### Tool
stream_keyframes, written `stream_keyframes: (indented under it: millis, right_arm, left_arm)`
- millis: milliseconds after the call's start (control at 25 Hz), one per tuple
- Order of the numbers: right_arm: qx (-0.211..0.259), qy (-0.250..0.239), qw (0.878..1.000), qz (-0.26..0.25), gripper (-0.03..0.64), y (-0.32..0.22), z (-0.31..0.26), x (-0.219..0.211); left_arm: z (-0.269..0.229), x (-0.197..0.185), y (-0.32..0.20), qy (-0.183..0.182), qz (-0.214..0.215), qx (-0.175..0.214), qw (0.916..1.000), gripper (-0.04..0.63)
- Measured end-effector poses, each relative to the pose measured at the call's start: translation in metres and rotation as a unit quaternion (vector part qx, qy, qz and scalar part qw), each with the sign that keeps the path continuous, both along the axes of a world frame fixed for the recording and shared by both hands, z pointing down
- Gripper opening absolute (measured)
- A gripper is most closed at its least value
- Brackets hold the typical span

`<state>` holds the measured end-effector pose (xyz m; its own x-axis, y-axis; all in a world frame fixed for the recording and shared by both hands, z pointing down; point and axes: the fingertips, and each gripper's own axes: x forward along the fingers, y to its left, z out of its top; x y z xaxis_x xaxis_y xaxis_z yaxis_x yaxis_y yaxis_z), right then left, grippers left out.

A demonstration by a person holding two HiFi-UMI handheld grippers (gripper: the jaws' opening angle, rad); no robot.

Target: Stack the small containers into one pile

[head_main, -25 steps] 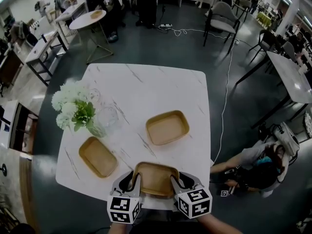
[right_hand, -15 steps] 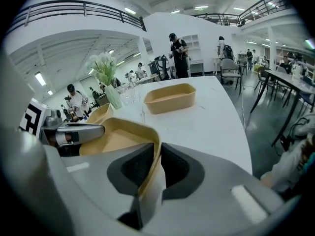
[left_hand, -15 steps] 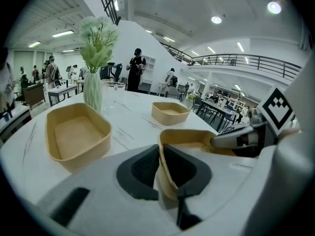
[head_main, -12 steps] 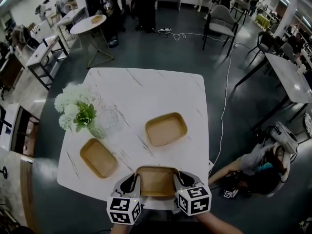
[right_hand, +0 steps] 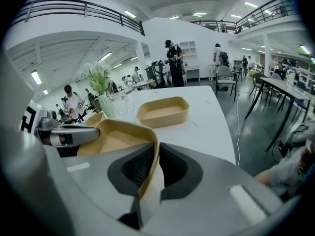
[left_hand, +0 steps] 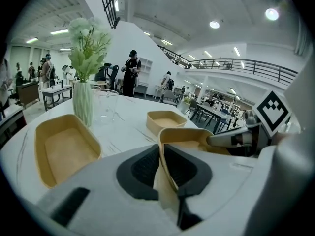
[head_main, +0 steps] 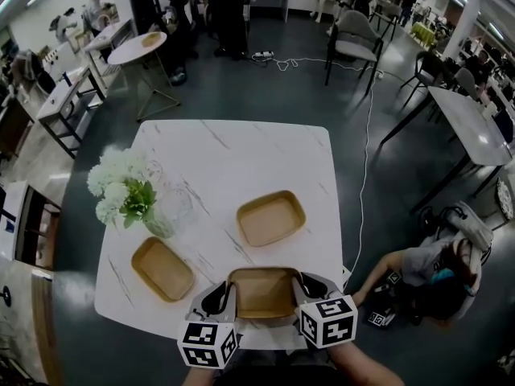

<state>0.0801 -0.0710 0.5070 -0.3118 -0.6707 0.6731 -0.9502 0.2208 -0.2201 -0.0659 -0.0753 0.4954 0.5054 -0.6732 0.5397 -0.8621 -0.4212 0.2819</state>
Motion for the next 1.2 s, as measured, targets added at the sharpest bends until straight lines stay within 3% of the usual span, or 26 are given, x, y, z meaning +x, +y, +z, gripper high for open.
stream_keyframes:
  millis: [520, 1200]
  right_arm:
    - [0.019, 0.032, 0.999, 0.032, 0.018, -0.031, -0.020, 0.009]
    - [0.035, 0.068, 0.996, -0.035, 0.018, -0.091, -0.052, 0.013]
  left_arm:
    - [-0.013, 0.007, -0.027, 0.025, 0.038, 0.007, 0.9989, 0.038]
    - [-0.034, 0.014, -0.066, 0.040, 0.016, 0.018, 0.9989, 0.052]
